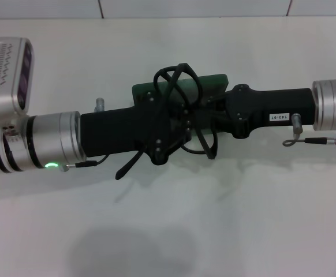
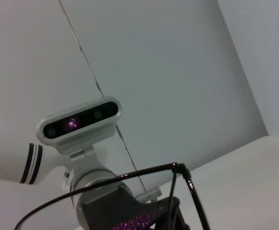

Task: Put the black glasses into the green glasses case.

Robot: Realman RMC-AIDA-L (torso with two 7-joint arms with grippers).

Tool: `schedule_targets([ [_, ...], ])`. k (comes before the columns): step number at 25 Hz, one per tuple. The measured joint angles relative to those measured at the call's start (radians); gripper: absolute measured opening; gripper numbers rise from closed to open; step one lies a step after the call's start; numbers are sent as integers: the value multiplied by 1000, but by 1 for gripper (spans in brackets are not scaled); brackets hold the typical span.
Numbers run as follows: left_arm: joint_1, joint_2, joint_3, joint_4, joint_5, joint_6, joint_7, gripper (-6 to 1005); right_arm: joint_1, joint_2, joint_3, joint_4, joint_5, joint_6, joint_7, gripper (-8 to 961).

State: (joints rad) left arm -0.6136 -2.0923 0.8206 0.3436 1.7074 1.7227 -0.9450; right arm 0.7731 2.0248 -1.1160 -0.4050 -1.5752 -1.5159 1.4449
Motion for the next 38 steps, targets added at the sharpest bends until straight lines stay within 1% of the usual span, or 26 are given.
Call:
schedule_targets([
  [13, 0, 0, 0, 0, 0, 0, 0, 11, -2, 0, -1, 0, 1, -9, -2, 88],
  [19, 4, 0, 0, 0, 0, 0, 0, 12, -22, -3, 15, -11, 8, 6, -4, 87],
  [21, 8, 1, 0, 0, 0, 0, 0, 13, -38, -9, 43, -25, 13, 17, -4, 87],
  [25, 12, 3, 0, 1, 0, 3, 0, 13, -77, -25, 138, -59, 14, 24, -4, 87],
  [26, 14, 3, 2, 3, 0, 3, 0, 13, -88, -33, 162, -66, 13, 26, -5, 87],
  [27, 15, 4, 2, 4, 0, 4, -1, 14, -98, -41, 182, -72, 12, 28, -5, 87],
  [29, 19, 4, 4, 7, 0, 5, -5, 14, -119, -67, 214, -77, 11, 37, -5, 87],
  [32, 21, 5, 5, 9, 0, 10, -11, 14, -154, -104, 232, -78, 11, 65, -5, 87],
  [34, 22, 6, 5, 10, 0, 23, -12, 15, -174, -119, 234, -75, 10, 81, -5, 87],
  [36, 22, 7, 6, 11, 0, 34, -12, 15, -189, -126, 232, -73, 7, 89, -7, 87],
  [38, 20, 7, 7, 12, 0, 40, -12, 15, -196, -126, 226, -72, 0, 93, -15, 87],
])
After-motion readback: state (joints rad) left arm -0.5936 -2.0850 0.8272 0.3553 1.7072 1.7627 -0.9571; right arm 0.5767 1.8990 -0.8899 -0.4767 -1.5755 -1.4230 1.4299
